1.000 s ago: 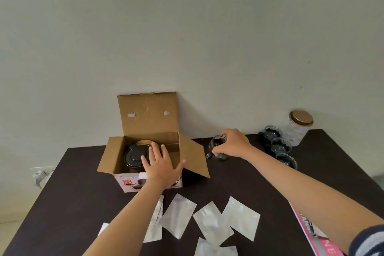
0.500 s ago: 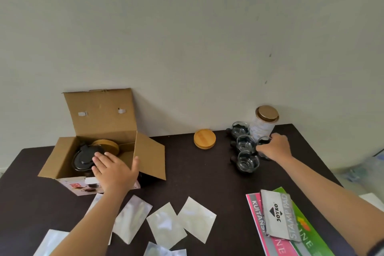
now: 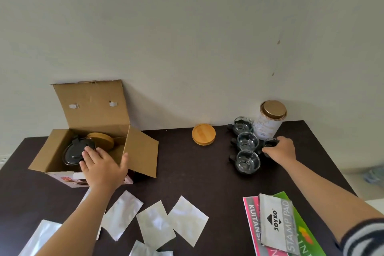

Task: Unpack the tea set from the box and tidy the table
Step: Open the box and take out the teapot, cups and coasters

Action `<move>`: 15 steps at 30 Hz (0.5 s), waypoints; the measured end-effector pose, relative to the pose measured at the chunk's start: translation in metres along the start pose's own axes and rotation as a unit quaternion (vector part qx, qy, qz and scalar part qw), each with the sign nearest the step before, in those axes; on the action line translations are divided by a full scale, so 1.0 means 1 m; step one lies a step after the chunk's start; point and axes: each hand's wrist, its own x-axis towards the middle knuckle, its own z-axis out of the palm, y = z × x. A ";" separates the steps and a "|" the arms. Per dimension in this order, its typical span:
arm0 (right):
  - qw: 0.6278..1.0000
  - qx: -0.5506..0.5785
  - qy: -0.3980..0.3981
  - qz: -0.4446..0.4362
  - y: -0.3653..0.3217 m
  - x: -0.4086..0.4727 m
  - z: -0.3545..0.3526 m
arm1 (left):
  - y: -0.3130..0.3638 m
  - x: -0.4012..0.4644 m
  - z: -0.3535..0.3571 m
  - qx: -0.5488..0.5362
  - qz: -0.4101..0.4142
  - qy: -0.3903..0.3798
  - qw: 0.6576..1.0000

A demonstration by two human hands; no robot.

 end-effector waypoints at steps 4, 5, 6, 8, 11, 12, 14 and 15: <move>1.000 0.014 -0.001 -0.022 -0.002 -0.003 -0.001 | -0.001 0.002 0.004 -0.004 0.004 0.011 1.000; 1.000 0.013 0.001 -0.028 -0.002 -0.004 -0.002 | -0.001 0.002 0.004 -0.007 0.004 0.011 1.000; 0.999 0.013 0.003 -0.030 -0.004 -0.007 -0.003 | -0.002 0.003 0.005 -0.011 0.005 0.012 1.000; 0.999 0.012 0.014 -0.042 -0.006 -0.013 -0.004 | -0.002 0.003 0.004 -0.012 0.005 0.012 1.000; 0.997 0.008 0.035 -0.070 -0.011 -0.023 -0.004 | -0.002 0.001 0.003 -0.018 0.007 0.013 1.000; 0.996 0.010 0.042 -0.075 -0.015 -0.029 -0.005 | -0.001 0.001 0.002 -0.022 0.007 0.011 1.000; 0.994 0.018 0.058 -0.093 -0.025 -0.043 -0.005 | -0.001 0.000 0.001 -0.029 0.008 0.005 1.000; 0.992 0.019 0.065 -0.110 -0.032 -0.051 -0.003 | -0.001 0.000 0.000 -0.032 0.009 0.001 0.999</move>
